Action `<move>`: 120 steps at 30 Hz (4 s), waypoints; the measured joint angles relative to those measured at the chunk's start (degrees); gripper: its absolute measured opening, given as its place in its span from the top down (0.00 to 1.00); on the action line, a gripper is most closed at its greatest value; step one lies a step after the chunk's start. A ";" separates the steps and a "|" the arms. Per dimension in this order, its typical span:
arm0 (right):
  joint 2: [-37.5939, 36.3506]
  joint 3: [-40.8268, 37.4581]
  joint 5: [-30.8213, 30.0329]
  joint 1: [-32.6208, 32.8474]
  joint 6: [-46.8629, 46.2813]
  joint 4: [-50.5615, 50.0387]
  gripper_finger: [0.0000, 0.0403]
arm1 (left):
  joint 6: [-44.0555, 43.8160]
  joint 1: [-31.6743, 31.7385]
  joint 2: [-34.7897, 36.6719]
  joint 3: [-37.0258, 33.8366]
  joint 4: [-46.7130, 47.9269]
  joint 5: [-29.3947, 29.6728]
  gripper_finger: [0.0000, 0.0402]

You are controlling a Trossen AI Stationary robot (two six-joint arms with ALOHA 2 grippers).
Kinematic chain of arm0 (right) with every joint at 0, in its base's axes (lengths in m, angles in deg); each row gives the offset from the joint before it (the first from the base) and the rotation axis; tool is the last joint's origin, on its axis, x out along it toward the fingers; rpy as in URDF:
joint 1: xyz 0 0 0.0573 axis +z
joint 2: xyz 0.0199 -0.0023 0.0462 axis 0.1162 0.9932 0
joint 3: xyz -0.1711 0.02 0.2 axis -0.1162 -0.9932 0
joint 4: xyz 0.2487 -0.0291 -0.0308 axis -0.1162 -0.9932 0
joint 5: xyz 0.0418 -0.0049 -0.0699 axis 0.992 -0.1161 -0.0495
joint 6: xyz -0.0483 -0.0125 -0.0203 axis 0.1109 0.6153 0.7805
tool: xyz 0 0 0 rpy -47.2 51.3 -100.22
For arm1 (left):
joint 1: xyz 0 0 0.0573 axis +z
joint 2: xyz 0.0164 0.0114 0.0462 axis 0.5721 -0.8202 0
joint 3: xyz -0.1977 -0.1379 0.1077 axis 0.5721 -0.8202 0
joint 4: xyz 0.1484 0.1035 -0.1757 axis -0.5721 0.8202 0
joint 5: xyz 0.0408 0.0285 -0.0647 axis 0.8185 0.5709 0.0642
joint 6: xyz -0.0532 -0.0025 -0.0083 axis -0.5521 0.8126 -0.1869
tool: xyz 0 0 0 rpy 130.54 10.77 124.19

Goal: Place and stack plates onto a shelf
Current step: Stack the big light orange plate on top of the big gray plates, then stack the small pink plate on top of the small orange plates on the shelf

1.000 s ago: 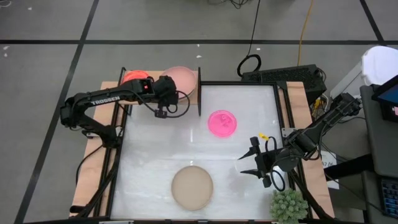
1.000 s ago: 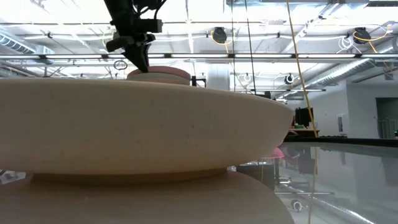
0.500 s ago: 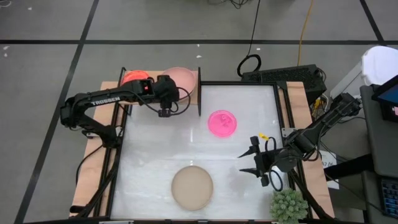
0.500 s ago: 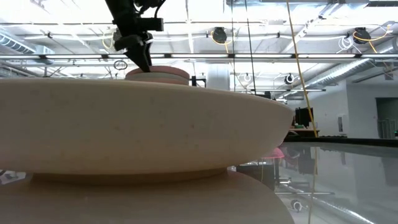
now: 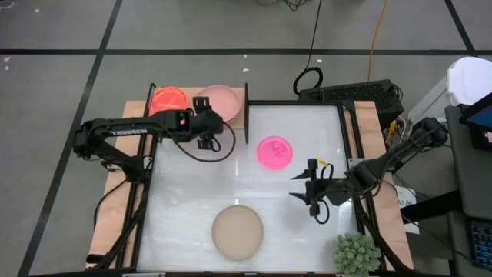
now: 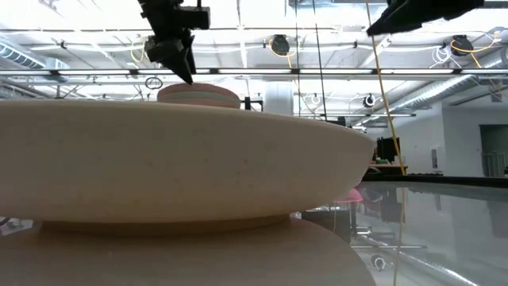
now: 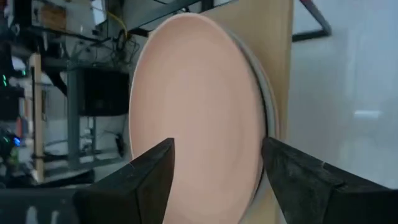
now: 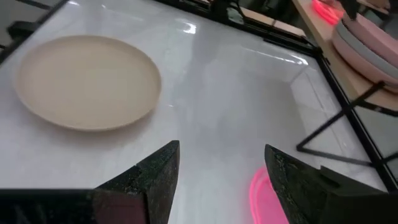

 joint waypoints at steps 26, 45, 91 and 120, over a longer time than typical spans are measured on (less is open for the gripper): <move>5.43 -14.69 11.07 -20.39 4.54 12.89 0.64 | -26.15 -21.20 1.79 -0.54 -15.53 -9.59 0.39; 17.72 -14.69 19.77 -27.02 9.14 23.07 0.66 | -20.48 -22.32 1.43 -15.80 -40.97 -9.50 0.39; 24.51 -14.78 19.34 -28.55 17.75 30.00 1.00 | -19.12 -22.23 1.45 -15.85 -40.92 -9.83 0.39; 6.05 -14.67 40.07 -19.88 18.05 28.06 1.00 | -10.23 -22.68 -2.40 -15.85 -42.88 -27.57 0.39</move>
